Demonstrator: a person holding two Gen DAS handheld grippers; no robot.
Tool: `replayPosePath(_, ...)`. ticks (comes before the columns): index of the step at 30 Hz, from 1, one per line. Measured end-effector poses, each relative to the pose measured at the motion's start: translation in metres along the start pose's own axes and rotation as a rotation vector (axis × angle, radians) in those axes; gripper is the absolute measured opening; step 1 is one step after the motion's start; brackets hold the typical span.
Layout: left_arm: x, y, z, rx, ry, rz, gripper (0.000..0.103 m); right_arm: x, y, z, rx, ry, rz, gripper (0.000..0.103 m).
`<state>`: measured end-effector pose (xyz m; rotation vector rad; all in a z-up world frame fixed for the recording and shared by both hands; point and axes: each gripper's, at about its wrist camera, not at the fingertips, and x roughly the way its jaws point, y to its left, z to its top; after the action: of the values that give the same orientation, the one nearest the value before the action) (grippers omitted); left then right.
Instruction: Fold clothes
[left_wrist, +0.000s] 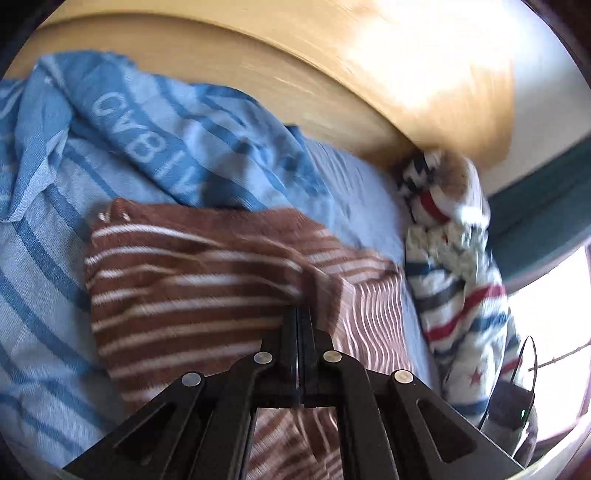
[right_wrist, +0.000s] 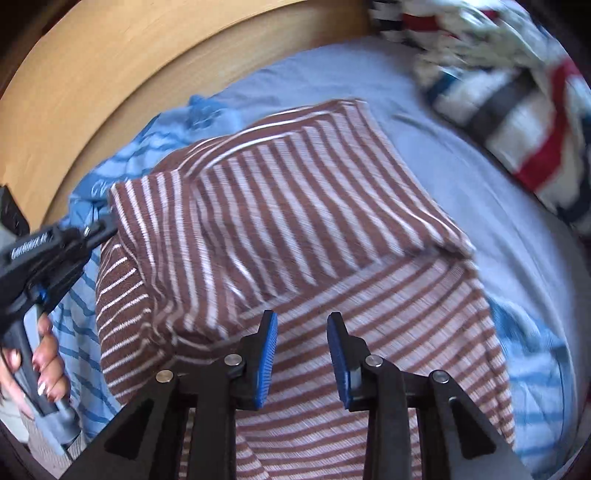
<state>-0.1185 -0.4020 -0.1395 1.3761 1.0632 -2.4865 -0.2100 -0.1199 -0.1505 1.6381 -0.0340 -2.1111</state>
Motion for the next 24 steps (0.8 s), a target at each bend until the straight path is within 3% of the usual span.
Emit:
replayPosePath(2, 0.008, -0.021, -0.009, 0.020, 0.069, 0.012, 0.003, -0.014, -0.027, -0.013, 0.070, -0.008, -0.015, 0.040)
replayPosePath(4, 0.016, -0.041, -0.018, 0.036, 0.136, 0.016, 0.003, -0.030, -0.054, -0.029, 0.159, -0.024, -0.059, 0.055)
replayPosePath(6, 0.029, -0.078, -0.027, 0.054, 0.181, 0.001, 0.003, -0.045, -0.075, -0.043, 0.215, -0.033, -0.109, 0.078)
replayPosePath(9, 0.062, -0.139, -0.033, 0.115, 0.226, 0.006, 0.022, -0.062, -0.104, -0.063, 0.278, -0.032, -0.167, 0.078)
replayPosePath(11, 0.101, -0.168, -0.034, 0.125, 0.308, 0.001, 0.068, -0.059, -0.122, -0.079, 0.299, 0.021, -0.208, 0.077)
replayPosePath(13, 0.126, -0.182, -0.039, 0.123, 0.358, 0.001, 0.070, -0.060, -0.135, -0.095, 0.330, 0.057, -0.222, 0.076)
replayPosePath(15, 0.149, -0.195, -0.043, 0.145, 0.381, 0.053, 0.070, -0.063, -0.147, -0.111, 0.364, 0.078, -0.220, 0.076)
replayPosePath(19, 0.194, -0.219, -0.048, 0.194, 0.381, 0.230, 0.071, -0.065, -0.174, -0.136, 0.449, 0.108, -0.243, 0.076)
replayPosePath(20, 0.202, -0.223, -0.050, 0.203, 0.387, 0.265, 0.076, -0.064, -0.178, -0.139, 0.461, 0.114, -0.236, 0.076)
replayPosePath(22, 0.218, -0.238, -0.057, 0.278, 0.399, 0.343, 0.083, -0.062, -0.183, -0.141, 0.460, 0.118, -0.234, 0.076)
replayPosePath(24, 0.232, -0.252, -0.067, 0.377, 0.412, 0.436, 0.083, -0.061, -0.181, -0.140, 0.415, 0.115, -0.252, 0.078)
